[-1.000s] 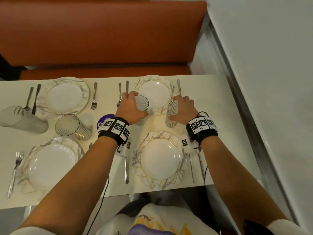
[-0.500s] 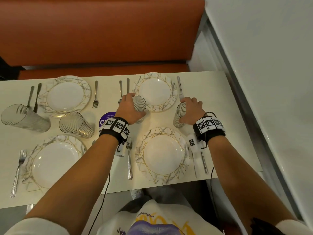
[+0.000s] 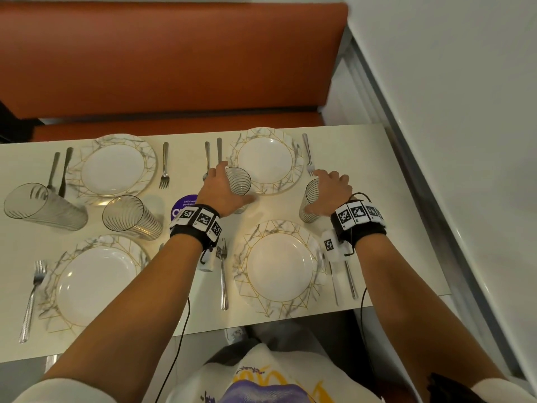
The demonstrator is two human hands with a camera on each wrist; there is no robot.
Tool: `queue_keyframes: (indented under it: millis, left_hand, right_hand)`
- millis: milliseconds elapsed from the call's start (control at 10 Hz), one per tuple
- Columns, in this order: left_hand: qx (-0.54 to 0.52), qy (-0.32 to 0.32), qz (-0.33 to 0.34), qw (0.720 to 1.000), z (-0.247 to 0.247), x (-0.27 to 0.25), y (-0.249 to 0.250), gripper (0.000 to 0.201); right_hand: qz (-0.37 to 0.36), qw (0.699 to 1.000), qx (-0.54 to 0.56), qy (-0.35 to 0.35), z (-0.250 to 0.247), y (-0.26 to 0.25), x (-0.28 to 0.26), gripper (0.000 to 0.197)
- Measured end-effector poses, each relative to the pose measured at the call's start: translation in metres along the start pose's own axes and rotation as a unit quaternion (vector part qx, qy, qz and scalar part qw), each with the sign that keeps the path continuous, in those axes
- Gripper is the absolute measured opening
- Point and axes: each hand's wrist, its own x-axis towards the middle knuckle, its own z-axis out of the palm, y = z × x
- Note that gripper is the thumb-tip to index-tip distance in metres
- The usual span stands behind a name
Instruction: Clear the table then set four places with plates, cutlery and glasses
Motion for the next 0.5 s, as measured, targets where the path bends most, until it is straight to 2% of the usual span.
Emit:
queue_keyframes:
  millis: [100, 400, 500]
  left_hand:
    - [0.009, 0.006, -0.003, 1.000, -0.007, -0.007, 0.000, 0.127]
    - [0.012, 0.044, 0.009, 0.999, -0.025, -0.053, -0.031, 0.113]
    - [0.005, 0.058, -0.004, 0.998, -0.027, -0.070, -0.049, 0.116]
  right_hand:
    - [-0.031, 0.999, 0.024, 0.028, -0.005, 0.000, -0.005, 0.090]
    - [-0.118, 0.973, 0.164, 0.110, -0.015, -0.031, -0.054, 0.054]
    - [-0.166, 0.958, 0.197, 0.125, -0.002, -0.041, -0.069, 0.046]
